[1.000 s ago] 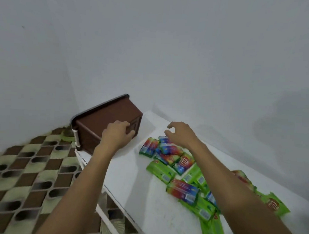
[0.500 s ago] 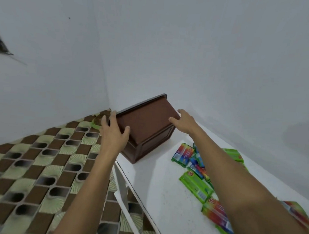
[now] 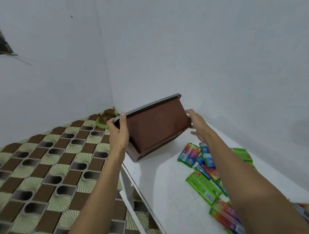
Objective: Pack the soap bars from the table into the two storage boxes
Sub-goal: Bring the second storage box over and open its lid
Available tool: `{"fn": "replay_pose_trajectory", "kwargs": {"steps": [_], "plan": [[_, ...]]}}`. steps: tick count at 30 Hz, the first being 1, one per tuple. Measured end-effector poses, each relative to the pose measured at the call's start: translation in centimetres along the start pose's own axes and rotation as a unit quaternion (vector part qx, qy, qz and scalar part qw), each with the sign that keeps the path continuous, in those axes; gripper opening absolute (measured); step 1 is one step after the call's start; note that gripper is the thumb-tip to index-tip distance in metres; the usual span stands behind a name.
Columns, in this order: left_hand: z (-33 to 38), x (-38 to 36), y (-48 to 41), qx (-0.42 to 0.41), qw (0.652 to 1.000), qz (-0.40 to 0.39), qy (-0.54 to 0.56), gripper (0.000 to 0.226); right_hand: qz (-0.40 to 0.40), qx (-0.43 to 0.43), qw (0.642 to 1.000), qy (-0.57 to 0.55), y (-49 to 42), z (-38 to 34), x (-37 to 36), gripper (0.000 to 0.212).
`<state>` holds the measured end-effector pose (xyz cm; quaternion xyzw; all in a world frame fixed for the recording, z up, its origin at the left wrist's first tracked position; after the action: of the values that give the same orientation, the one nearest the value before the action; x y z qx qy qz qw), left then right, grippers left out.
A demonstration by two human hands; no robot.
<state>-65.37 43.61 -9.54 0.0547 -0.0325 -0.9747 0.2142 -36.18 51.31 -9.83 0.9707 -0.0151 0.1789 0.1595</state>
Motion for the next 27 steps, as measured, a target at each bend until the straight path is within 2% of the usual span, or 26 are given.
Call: {"fn": "replay_pose_trajectory", "kwargs": {"steps": [2, 4, 5, 8, 11, 14, 18, 22, 27], "plan": [[0.7, 0.1, 0.2, -0.005, 0.999, 0.013, 0.035, 0.069, 0.019, -0.005, 0.998, -0.066, 0.6, 0.5, 1.3, 0.039], [0.3, 0.2, -0.1, 0.028, 0.996, 0.02, 0.086, 0.084, 0.041, -0.009, 0.992, -0.116, 1.6, 1.0, 3.1, 0.053], [0.1, 0.0, 0.0, 0.045, 0.993, 0.019, 0.112, 0.085, 0.045, -0.009, 0.991, -0.123, 2.2, 1.2, 4.1, 0.063], [-0.7, -0.8, 0.6, 0.055, 0.984, 0.012, 0.17, 0.064, 0.037, -0.025, 0.988, -0.148, 3.8, 2.2, 7.5, 0.085], [-1.1, -2.7, 1.4, 0.067, 0.984, -0.034, 0.161, 0.053, 0.024, -0.042, 0.982, -0.182, 5.8, 3.0, 11.1, 0.082], [-1.5, -5.3, 1.9, 0.054, 0.99, -0.11, 0.066, 0.03, 0.02, -0.044, 0.991, -0.121, 8.1, 3.7, 14.0, 0.065], [-2.2, -9.7, 4.5, 0.034, 0.975, -0.211, -0.06, 0.07, 0.083, -0.022, 0.996, -0.007, 11.3, 5.9, 17.7, 0.039], [-2.5, -13.4, 7.7, -0.012, 0.955, -0.259, -0.144, 0.074, 0.146, -0.037, 0.984, 0.091, 15.4, 8.4, 20.7, 0.052], [-2.0, -17.9, 13.5, -0.071, 0.929, -0.294, -0.215, 0.065, 0.256, -0.072, 0.932, 0.247, 22.8, 11.7, 24.2, 0.044]]}}
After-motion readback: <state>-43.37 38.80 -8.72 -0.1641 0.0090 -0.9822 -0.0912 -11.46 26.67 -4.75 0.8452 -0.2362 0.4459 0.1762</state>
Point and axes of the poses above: each hand's wrist, its own y-axis away from the middle knuckle, its own x-axis out of the back of the hand, z = x × y, the point moved 9 cm from there along -y, towards the middle knuckle, and after that the axes turned 8 degrees about y, right-handed, at the moved point
